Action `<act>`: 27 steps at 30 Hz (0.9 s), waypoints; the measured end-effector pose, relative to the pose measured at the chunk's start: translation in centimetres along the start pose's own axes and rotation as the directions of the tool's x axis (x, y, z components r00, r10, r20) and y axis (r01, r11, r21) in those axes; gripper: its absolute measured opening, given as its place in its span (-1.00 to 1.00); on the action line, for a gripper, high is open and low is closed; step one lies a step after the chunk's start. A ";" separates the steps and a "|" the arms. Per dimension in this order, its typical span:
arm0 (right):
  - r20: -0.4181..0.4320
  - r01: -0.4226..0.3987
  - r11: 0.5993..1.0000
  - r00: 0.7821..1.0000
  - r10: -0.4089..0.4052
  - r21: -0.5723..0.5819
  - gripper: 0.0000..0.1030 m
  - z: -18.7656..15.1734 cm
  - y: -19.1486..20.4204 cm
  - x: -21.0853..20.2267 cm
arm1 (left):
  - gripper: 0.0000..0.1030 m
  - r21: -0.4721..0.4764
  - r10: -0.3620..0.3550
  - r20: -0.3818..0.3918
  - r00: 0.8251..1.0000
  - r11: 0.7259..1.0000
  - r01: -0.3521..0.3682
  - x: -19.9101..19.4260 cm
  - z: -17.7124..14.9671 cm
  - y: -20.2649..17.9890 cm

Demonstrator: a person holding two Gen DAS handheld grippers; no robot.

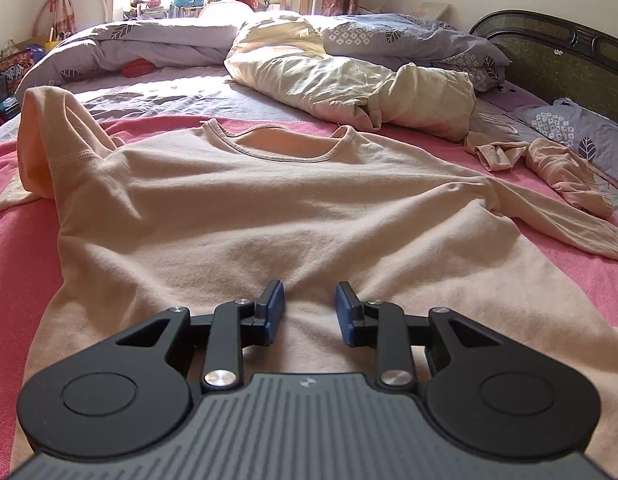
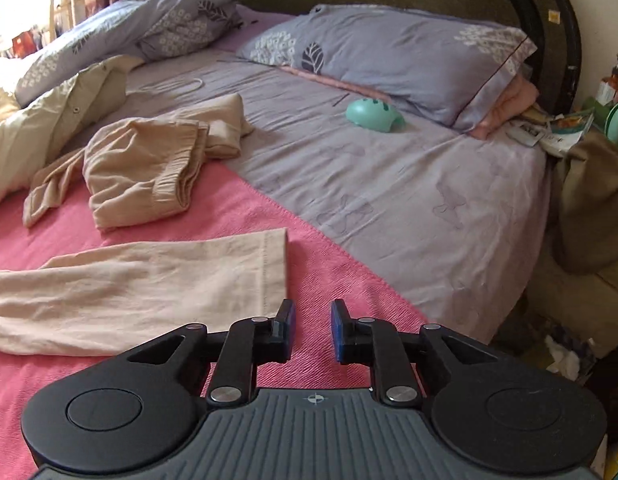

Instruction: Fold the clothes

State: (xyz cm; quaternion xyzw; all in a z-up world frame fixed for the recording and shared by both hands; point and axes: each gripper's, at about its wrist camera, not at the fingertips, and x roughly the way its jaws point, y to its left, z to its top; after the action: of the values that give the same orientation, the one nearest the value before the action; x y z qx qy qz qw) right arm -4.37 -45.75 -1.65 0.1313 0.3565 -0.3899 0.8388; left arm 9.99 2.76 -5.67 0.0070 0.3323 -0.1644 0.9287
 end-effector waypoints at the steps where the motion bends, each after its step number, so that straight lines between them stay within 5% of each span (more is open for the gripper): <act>1: 0.037 -0.003 1.000 0.999 0.003 -0.002 -0.32 0.4 0.0 -0.2 | -0.28 0.001 0.000 0.000 1.000 1.000 0.000 0.0 0.0 0.0; 3: 0.120 -0.023 1.000 0.992 0.024 -0.008 0.22 1.4 0.1 -0.2 | -0.28 0.002 0.001 -0.001 1.000 1.000 -0.001 0.0 0.0 -0.1; 5: 0.175 -0.071 0.997 0.982 0.073 -0.016 0.24 2.3 0.2 0.8 | -0.28 0.002 0.001 -0.001 1.000 1.000 -0.001 0.0 0.0 -0.1; 8: 0.096 -0.151 0.988 0.983 0.155 -0.044 0.25 3.2 0.8 4.4 | -0.28 -0.001 -0.001 0.000 1.000 1.000 0.001 0.0 0.0 0.0; 11: 0.003 -0.083 0.991 0.996 0.084 -0.103 0.13 2.1 2.3 6.6 | -0.28 -0.001 -0.002 0.000 1.000 1.000 0.002 0.0 0.0 0.1; 14: 0.071 -0.106 0.992 0.991 0.112 -0.072 0.23 0.6 1.6 5.9 | -0.28 -0.004 -0.004 0.000 1.000 1.000 0.004 0.0 -0.1 0.1; 16: 0.064 -0.156 0.985 0.985 0.160 -0.069 0.10 -0.2 1.2 5.9 | -0.28 -0.007 -0.007 0.000 1.000 1.000 0.007 0.0 -0.1 0.2; 18: 0.073 -0.155 0.983 0.984 0.162 -0.095 -0.50 -0.6 1.3 5.5 | -0.28 -0.009 -0.009 0.000 1.000 1.000 0.009 0.0 -0.1 0.2; 20: 0.082 -0.183 0.979 0.978 0.191 -0.089 -0.81 -0.5 1.3 4.9 | -0.28 -0.007 -0.007 0.000 1.000 1.000 0.007 0.0 0.0 0.2; 27: 0.269 -0.220 0.970 0.932 0.241 -0.106 -0.86 5.3 3.1 1.2 | -0.28 -0.001 -0.002 -0.001 1.000 1.000 0.002 0.0 0.0 0.1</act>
State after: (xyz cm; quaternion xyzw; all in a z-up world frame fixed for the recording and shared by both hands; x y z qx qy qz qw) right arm 1.09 -46.96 1.10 0.0845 0.2305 -0.2899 0.9250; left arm 10.01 2.85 -5.67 0.0061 0.3327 -0.1653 0.9284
